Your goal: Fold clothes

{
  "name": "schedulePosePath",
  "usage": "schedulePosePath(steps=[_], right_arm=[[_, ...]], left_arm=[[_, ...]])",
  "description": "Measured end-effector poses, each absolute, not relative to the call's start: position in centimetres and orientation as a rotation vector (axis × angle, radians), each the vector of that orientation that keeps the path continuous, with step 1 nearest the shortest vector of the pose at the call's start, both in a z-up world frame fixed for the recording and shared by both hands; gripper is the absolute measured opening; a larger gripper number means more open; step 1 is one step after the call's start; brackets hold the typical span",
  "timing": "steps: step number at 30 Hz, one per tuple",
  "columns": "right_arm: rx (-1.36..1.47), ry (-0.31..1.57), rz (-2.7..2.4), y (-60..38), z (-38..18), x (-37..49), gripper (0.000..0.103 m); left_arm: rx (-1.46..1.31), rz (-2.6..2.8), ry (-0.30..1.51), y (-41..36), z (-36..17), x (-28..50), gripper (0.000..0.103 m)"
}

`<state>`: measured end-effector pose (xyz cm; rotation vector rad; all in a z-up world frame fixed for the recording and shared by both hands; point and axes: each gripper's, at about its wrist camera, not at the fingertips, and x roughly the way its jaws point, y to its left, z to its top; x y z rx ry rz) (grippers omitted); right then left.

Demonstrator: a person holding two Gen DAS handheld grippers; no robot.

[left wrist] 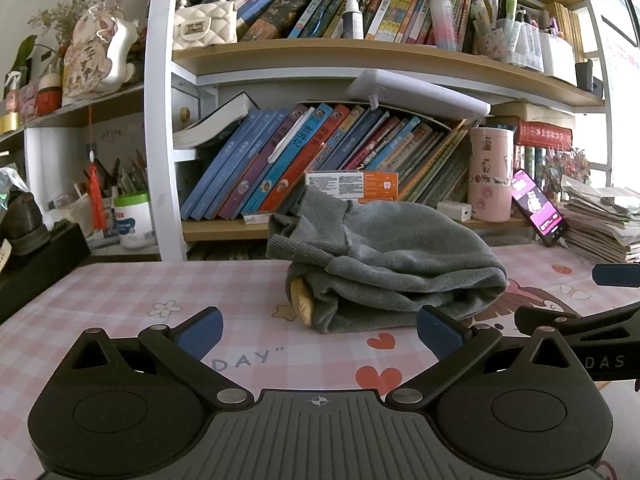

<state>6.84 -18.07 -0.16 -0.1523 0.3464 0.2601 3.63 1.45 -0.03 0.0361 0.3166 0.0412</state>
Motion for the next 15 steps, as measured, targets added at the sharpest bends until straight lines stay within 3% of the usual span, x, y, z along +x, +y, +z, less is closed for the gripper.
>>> schedulePosePath(steps=[15], right_arm=[[-0.154, 0.357, 0.265, -18.13, -0.23, 7.13, 0.103]], left_arm=[[0.039, 0.044, 0.314, 1.43, 0.03, 3.59, 0.103]])
